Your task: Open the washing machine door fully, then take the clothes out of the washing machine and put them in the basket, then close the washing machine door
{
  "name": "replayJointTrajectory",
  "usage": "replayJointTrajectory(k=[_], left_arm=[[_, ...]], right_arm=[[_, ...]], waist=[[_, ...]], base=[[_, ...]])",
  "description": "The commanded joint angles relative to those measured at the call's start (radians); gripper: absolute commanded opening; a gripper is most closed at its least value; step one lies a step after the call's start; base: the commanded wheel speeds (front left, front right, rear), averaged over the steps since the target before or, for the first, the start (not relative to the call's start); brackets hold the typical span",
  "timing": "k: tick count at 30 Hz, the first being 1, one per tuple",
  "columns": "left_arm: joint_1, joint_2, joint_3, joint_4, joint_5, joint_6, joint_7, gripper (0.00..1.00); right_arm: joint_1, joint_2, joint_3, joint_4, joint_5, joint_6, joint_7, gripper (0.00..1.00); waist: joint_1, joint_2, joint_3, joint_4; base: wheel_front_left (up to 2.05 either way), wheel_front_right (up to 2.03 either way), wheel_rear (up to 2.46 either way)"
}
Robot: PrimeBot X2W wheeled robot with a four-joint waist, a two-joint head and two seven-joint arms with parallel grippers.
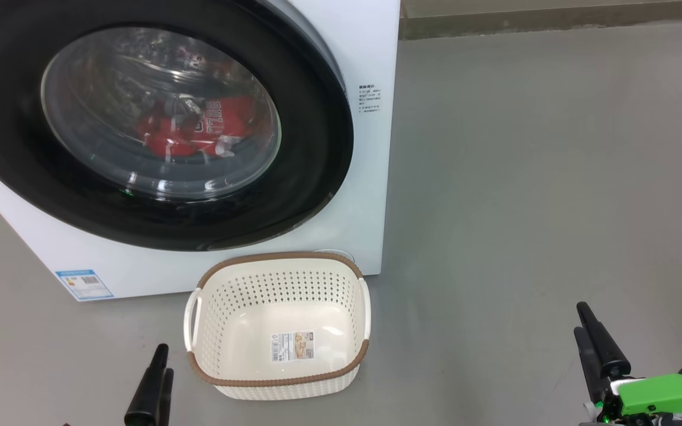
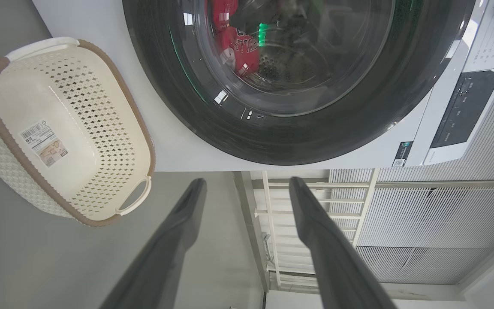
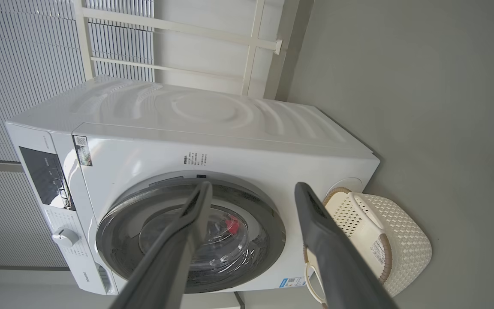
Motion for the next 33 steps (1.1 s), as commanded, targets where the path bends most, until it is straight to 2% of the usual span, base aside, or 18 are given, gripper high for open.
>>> replayJointTrajectory(k=[1,18,33], left_arm=[[-0.017,0.013,0.004,-0.033,0.031,-0.001,-0.011,1.0],[-0.005,0.012,0.006,-0.073,0.298,0.0,-0.058,1.0],[0.007,0.016,-0.026,-0.1,0.521,0.042,-0.103,1.0]], right_arm=[[-0.017,-0.018,0.008,-0.029,-0.026,0.0,-0.01,1.0],[0.0,-0.021,0.024,-0.04,-0.219,0.0,-0.057,1.0],[0.012,-0.033,0.037,-0.058,-0.42,0.0,-0.102,1.0]], waist=[[-0.0001,0.0,0.0,0.0],[-0.0002,0.0,0.007,0.002],[-0.0002,0.0,0.008,0.004]], base=[[0.0,0.0,0.0],[0.0,0.0,0.0],[0.0,0.0,0.0]])
